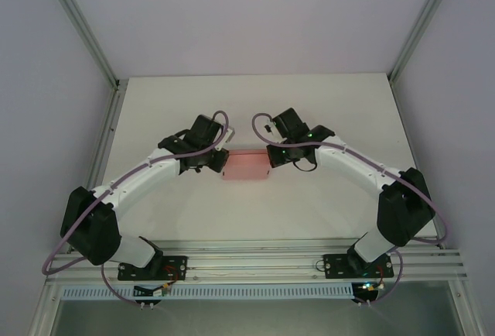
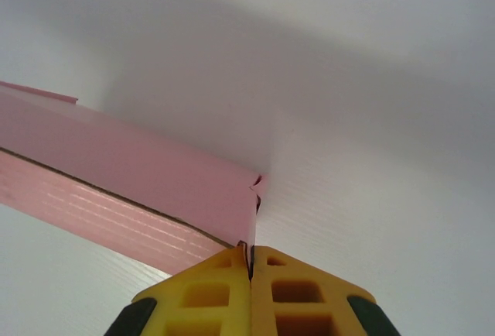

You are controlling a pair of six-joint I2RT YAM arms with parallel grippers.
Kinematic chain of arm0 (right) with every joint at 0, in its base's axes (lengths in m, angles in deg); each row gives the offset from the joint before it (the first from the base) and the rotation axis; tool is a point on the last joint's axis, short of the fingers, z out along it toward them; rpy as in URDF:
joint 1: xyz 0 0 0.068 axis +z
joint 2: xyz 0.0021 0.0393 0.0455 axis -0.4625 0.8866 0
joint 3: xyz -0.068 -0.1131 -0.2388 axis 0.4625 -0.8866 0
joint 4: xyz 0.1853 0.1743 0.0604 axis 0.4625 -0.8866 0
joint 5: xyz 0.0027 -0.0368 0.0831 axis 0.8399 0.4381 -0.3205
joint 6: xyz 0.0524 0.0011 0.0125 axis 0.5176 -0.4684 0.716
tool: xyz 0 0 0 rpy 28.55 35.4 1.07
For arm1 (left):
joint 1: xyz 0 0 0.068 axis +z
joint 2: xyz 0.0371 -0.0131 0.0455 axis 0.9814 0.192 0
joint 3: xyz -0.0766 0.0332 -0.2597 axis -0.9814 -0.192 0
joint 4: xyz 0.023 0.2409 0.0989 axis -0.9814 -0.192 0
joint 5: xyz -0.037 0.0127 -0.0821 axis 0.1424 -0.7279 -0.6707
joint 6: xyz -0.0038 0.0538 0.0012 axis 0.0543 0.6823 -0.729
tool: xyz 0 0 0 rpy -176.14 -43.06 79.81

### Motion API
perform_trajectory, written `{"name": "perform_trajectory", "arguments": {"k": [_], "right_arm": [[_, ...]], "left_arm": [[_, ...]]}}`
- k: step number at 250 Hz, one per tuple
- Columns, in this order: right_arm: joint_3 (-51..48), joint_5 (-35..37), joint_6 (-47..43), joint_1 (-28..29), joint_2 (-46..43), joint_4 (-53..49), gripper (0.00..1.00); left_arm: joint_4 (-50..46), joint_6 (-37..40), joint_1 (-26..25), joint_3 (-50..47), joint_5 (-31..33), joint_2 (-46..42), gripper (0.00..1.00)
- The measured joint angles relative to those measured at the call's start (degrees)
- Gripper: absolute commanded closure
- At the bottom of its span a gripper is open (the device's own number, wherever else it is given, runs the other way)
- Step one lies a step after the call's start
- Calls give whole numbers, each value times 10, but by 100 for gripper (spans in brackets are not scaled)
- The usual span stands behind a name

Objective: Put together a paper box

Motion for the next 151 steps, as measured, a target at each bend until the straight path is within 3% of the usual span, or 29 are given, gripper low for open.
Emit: {"name": "perform_trajectory", "arguments": {"k": [34,76,151], "right_arm": [[0,8,-2,3,0,-4,100],[1,17,-8,3,0,-9,100],[11,36,-5,11,5,-16,100]], "left_arm": [[0,-7,0,14,-10,15,81],[-3,-15,0,16,-12,26,100],[-32,-66,-1,47,-8,43,100]]}}
